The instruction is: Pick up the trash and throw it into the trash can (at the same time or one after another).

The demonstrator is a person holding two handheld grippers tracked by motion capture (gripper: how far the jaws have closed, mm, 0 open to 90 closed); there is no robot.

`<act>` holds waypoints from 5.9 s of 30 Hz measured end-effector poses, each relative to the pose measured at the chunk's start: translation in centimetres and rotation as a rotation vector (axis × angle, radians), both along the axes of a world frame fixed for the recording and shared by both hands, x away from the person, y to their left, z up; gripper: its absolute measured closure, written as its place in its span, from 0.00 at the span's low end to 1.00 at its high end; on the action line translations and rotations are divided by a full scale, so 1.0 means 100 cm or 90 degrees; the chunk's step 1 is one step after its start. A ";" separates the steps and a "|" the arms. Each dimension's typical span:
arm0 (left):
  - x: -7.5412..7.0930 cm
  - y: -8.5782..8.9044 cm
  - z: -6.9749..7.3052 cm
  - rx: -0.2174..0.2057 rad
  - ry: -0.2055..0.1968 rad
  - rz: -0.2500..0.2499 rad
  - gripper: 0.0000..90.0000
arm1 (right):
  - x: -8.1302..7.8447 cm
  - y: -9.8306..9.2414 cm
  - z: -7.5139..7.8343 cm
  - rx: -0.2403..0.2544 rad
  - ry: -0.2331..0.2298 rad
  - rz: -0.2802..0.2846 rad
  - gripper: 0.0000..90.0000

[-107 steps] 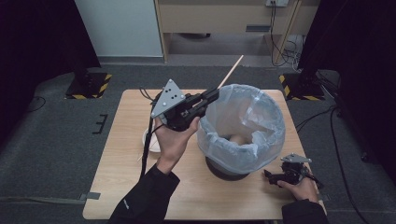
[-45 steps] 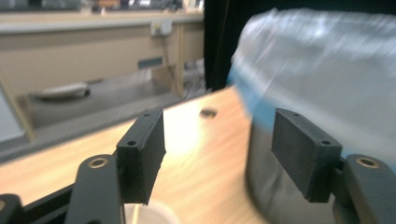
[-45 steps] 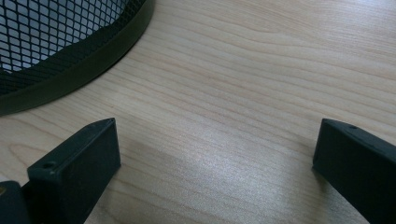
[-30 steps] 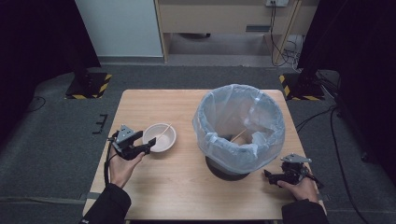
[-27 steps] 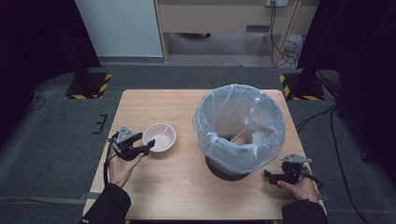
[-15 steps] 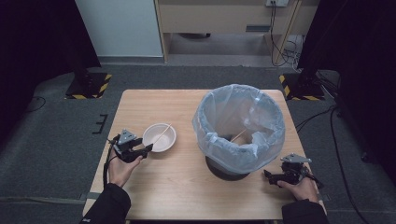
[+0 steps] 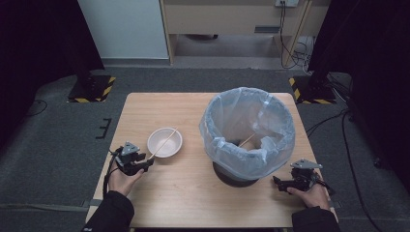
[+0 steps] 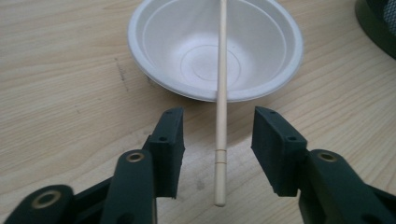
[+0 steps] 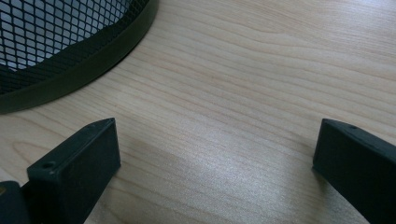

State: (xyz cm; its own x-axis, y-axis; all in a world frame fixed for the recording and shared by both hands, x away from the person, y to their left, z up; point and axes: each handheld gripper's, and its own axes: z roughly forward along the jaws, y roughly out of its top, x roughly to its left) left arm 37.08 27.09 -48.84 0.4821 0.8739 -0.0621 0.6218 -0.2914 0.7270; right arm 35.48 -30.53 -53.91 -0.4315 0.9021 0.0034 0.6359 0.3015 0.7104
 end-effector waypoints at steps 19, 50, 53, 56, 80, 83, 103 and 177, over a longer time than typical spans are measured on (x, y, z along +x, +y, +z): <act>0.002 -0.004 -0.001 0.031 0.034 -0.007 0.91 | 0.000 0.000 0.000 0.000 0.000 0.000 0.01; -0.013 0.001 0.040 -0.063 -0.084 0.012 0.94 | 0.000 0.000 0.000 0.000 0.000 0.000 0.01; -0.015 0.003 0.044 -0.072 -0.094 0.016 0.94 | 0.000 0.000 0.000 0.000 0.000 0.000 0.01; -0.016 0.004 0.048 -0.085 -0.105 0.019 0.94 | 0.000 0.000 0.000 0.000 0.000 0.000 0.01; -0.027 0.007 0.081 -0.129 -0.184 0.019 0.94 | 0.001 0.000 0.000 -0.002 -0.001 0.004 0.01; -0.029 0.005 0.086 -0.137 -0.192 0.016 0.94 | 0.001 0.000 0.000 -0.002 -0.001 0.004 0.01; -0.049 -0.009 0.128 -0.190 -0.276 -0.030 0.94 | 0.001 0.000 0.000 -0.002 -0.001 0.004 0.01; -0.025 -0.152 0.216 -0.276 -0.370 -0.217 0.94 | 0.001 0.000 0.000 -0.002 -0.001 0.004 0.01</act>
State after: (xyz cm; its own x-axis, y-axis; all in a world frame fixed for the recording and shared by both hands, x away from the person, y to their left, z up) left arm 34.58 11.88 -27.28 0.7775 0.6285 -0.0194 0.0363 -0.0140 0.9992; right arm 35.55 -30.54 -53.91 -0.4373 0.8993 -0.0003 0.6326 0.3079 0.7106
